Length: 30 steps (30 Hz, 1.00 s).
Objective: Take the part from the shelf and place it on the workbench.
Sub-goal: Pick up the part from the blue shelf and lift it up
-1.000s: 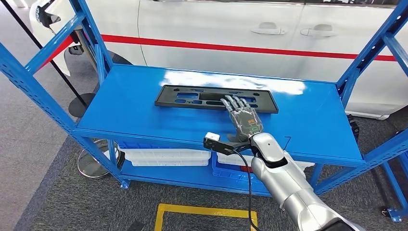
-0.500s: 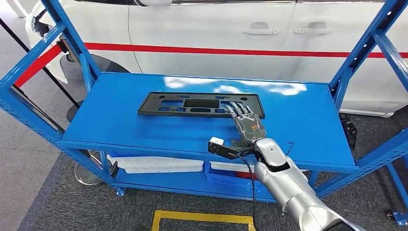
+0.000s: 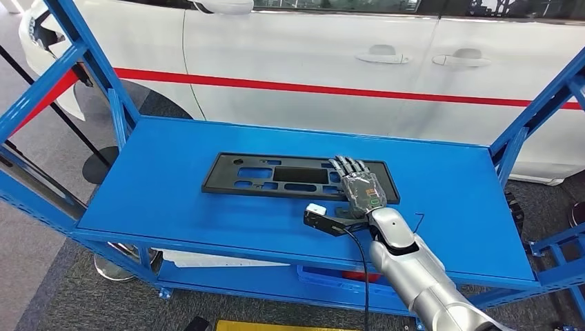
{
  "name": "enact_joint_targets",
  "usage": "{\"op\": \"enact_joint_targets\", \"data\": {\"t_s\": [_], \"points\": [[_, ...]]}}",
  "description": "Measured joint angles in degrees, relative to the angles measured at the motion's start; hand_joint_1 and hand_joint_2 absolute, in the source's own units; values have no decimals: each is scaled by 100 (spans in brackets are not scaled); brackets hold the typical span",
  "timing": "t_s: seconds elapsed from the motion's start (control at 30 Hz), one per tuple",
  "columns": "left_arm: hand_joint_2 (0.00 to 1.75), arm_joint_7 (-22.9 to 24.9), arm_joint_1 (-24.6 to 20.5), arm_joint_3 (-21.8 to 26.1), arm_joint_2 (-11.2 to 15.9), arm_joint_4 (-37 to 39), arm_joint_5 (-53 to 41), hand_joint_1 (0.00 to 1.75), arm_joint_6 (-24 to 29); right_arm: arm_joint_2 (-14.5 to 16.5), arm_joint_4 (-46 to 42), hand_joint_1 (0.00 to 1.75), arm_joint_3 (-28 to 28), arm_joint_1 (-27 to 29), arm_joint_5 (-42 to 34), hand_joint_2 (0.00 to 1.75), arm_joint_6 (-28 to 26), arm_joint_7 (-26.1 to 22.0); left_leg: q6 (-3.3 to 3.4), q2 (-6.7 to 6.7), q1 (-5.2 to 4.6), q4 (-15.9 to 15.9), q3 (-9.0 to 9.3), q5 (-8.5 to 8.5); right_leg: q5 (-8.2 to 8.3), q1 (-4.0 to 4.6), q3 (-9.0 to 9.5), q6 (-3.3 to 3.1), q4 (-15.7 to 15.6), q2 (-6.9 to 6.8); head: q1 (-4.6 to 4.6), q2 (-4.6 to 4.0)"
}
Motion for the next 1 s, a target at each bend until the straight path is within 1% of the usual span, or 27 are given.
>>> {"op": "enact_joint_targets", "data": {"t_s": [0.03,0.07,0.1,0.13,0.17,0.2,0.23,0.33,0.37,0.4,0.43,0.57,0.6,0.67,0.7,0.73,0.8,0.83,1.0], "points": [[0,9,5,-1,-1,0,-7,0,-3,-13,-14,0,2,26,9,175,-4,25,1,-5,-12,0,79,-59,-36,6,-96,-9,-71,-1,0,0],[0,16,9,-2,-3,0,-10,0,-7,-25,-29,0,4,48,19,131,-5,51,1,-7,-25,0,166,-120,84,18,-117,-31,-292,-1,1,0],[0,21,12,-3,-8,0,-12,0,-9,-36,-45,0,6,70,27,87,3,71,0,-7,-39,-1,250,-177,373,37,-81,-70,-632,-2,1,0],[0,23,10,-4,-19,1,-12,0,-9,-48,-63,0,7,97,26,44,25,86,-4,-10,-53,7,323,-229,766,69,-31,-127,-1001,6,0,0],[0,22,0,-5,-29,1,-11,0,-11,-60,-88,0,7,123,4,0,70,93,-18,-22,-64,8,365,-276,1068,96,13,-180,-1291,16,3,0],[0,21,-16,-7,-38,2,-9,0,-19,-67,-134,0,7,145,-48,0,142,91,-40,-32,-70,2,386,-317,1294,119,40,-226,-1480,24,5,0],[0,21,-27,-7,-45,2,-5,0,-31,-69,-196,0,3,164,-136,0,256,76,-58,-39,-76,16,384,-346,1408,125,61,-246,-1568,34,7,0],[0,34,-44,-8,-45,2,-18,0,-60,-43,-373,0,-31,211,-545,0,736,-6,-61,-32,-71,-18,435,-389,1421,123,137,-218,-1623,49,7,0],[0,45,-48,-11,-46,2,-37,0,-48,-31,-409,0,-54,236,-708,0,897,-43,-65,-31,-65,-49,470,-397,1401,132,147,-222,-1624,53,6,0],[0,57,-51,-17,-47,2,-56,0,-25,-16,-443,0,-79,260,-875,0,1036,-86,-87,-29,-61,-64,490,-407,1389,139,151,-244,-1622,57,5,0],[0,72,-52,-23,-48,2,-69,0,3,-3,-468,0,-107,277,-1042,0,1153,-131,-99,-27,-60,-80,502,-417,1379,140,156,-254,-1623,60,5,0],[0,102,-49,-32,-48,2,-85,0,82,19,-493,0,-180,282,-1527,0,1414,-283,-118,-20,-59,-118,537,-444,1342,141,186,-278,-1625,65,5,0],[0,102,-47,-32,-46,2,-85,0,97,17,-491,0,-185,277,-1583,44,1439,-312,-121,-19,-59,-123,544,-450,1335,143,198,-282,-1625,65,5,0],[0,102,-46,-32,-42,2,-81,0,127,13,-477,20,-185,260,-1674,131,1466,-367,-126,-19,-57,-128,556,-458,1327,145,216,-288,-1625,65,5,0],[0,102,-46,-31,-41,2,-77,0,138,14,-468,62,-185,249,-1720,175,1481,-387,-129,-19,-57,-130,561,-460,1326,145,221,-289,-1625,65,5,0],[0,101,-46,-31,-41,2,-74,0,146,15,-457,105,-184,239,-1763,175,1504,-399,-129,-19,-56,-130,565,-459,1326,146,225,-289,-1625,64,5,0],[0,98,-44,-31,-41,2,-62,0,154,21,-437,172,-182,228,-1810,175,1552,-402,-131,-19,-56,-130,570,-458,1326,145,232,-290,-1624,63,5,0],[0,91,-42,-31,-41,2,-51,0,155,26,-426,175,-181,220,-1825,175,1573,-401,-131,-19,-56,-130,573,-457,1326,145,235,-289,-1624,62,5,0],[0,63,-34,-20,-40,2,1,0,160,72,-379,175,-179,129,-1863,175,1616,-433,-132,-19,-56,-129,586,-455,1327,139,249,-289,-1624,60,5,0]]}}
